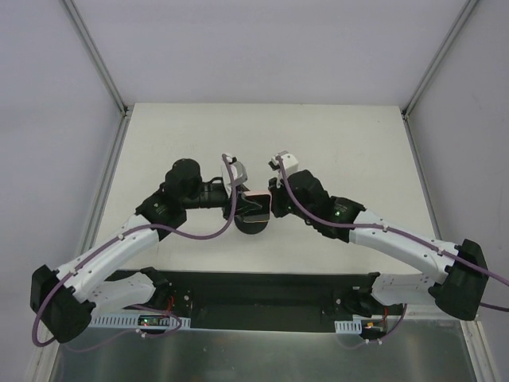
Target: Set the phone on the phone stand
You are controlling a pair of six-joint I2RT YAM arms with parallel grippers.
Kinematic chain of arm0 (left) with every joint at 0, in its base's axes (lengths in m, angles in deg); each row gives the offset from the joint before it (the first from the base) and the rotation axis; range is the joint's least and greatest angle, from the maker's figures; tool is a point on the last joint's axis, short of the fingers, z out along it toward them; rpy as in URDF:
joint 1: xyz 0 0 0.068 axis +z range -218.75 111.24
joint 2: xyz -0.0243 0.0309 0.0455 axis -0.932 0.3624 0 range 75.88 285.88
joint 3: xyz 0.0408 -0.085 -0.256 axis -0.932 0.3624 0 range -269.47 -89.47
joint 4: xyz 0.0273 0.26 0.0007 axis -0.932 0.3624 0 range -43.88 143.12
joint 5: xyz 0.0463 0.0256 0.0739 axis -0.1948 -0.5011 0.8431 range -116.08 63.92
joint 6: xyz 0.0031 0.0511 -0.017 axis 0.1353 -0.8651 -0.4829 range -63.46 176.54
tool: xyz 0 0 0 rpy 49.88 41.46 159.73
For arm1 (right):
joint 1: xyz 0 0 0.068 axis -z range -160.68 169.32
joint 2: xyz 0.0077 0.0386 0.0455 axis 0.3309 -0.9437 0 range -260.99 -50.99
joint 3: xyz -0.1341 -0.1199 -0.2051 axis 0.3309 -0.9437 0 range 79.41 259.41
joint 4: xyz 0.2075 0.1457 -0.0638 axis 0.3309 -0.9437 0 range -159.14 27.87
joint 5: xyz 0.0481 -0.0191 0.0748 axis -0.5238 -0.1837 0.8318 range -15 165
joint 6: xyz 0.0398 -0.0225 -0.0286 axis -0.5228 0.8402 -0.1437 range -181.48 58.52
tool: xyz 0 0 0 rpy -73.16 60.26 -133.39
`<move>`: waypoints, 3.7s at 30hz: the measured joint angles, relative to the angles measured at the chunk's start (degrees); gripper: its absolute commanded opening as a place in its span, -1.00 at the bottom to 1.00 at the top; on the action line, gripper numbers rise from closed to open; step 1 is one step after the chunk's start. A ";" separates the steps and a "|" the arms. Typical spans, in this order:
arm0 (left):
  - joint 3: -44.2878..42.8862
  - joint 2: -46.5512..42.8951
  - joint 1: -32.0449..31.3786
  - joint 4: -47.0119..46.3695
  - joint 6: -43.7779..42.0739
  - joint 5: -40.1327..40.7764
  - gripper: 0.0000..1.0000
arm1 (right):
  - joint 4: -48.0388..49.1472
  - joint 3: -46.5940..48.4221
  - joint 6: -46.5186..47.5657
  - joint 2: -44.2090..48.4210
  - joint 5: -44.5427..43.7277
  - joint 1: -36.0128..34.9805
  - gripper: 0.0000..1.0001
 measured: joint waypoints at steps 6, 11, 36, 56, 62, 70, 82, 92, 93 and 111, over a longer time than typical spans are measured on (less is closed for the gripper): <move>3.17 -6.01 -3.06 2.36 10.95 25.79 -1.00 | 1.86 -0.31 -6.32 -1.36 -24.17 -11.34 -0.99; 3.87 -3.28 -5.16 -0.24 16.57 31.69 -1.00 | -0.04 -0.17 -12.35 -4.52 -42.05 -17.49 -1.00; 12.09 -3.91 -5.77 -15.63 8.74 52.52 -1.00 | -9.92 4.72 -21.03 0.44 -53.31 -26.93 -0.91; 3.93 -5.33 -5.35 4.63 -2.75 3.13 -1.00 | -0.22 -12.48 13.94 19.96 13.49 -1.53 0.24; 1.75 -1.25 -4.46 5.03 -5.11 -5.05 -1.00 | 4.28 -13.05 17.03 13.33 21.97 -1.29 0.07; 2.14 -1.25 -3.76 4.79 -7.65 -8.37 -1.00 | 9.16 -13.07 17.86 7.65 24.79 -0.61 -0.50; 8.31 -6.14 -3.13 -2.60 -5.09 -4.55 -1.00 | 12.07 -14.45 8.63 8.28 13.31 -5.31 -1.00; 9.92 -7.04 -3.28 -4.98 -4.98 -5.38 -1.00 | 7.89 -13.49 -5.09 8.76 -14.88 -18.29 -1.00; 9.92 -6.91 -3.28 -5.18 -4.85 -5.40 -1.00 | 6.97 -13.05 -5.73 8.59 -16.17 -18.82 -0.92; 7.41 -9.40 -2.12 -3.61 -1.14 4.83 0.61 | -2.80 -6.49 -6.82 17.29 -16.63 -19.39 0.99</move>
